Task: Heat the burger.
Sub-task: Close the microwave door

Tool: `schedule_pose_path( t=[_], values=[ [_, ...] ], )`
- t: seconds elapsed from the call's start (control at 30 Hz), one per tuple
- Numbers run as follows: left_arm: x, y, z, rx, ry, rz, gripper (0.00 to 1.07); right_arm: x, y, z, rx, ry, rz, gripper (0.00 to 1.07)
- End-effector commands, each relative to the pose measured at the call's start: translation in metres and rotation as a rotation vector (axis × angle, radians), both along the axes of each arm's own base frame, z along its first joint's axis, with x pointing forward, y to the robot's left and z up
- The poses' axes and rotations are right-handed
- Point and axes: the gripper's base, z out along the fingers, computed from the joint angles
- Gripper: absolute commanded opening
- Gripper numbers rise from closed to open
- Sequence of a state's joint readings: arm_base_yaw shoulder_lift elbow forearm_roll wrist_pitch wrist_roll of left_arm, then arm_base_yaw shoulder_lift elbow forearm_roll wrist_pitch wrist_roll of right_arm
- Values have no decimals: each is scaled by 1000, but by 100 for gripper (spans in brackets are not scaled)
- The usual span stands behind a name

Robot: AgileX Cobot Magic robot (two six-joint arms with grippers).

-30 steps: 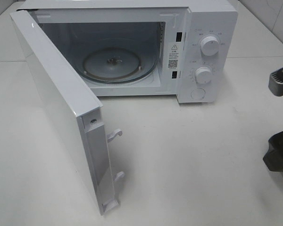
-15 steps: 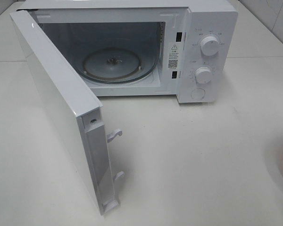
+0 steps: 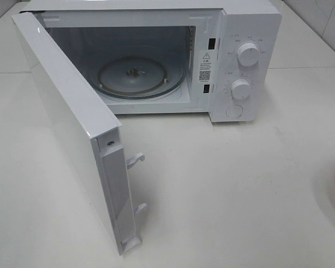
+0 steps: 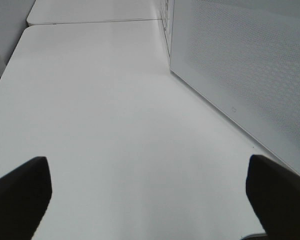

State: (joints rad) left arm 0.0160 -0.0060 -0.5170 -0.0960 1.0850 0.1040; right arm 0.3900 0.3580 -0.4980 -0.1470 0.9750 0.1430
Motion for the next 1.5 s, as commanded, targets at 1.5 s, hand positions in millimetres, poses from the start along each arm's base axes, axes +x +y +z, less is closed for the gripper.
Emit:
schedule_pose_path(
  t=[1.5],
  values=[
    [0, 0, 1, -2, -17, 0, 98, -60, -21, 9, 139, -378, -271, 75]
  ],
)
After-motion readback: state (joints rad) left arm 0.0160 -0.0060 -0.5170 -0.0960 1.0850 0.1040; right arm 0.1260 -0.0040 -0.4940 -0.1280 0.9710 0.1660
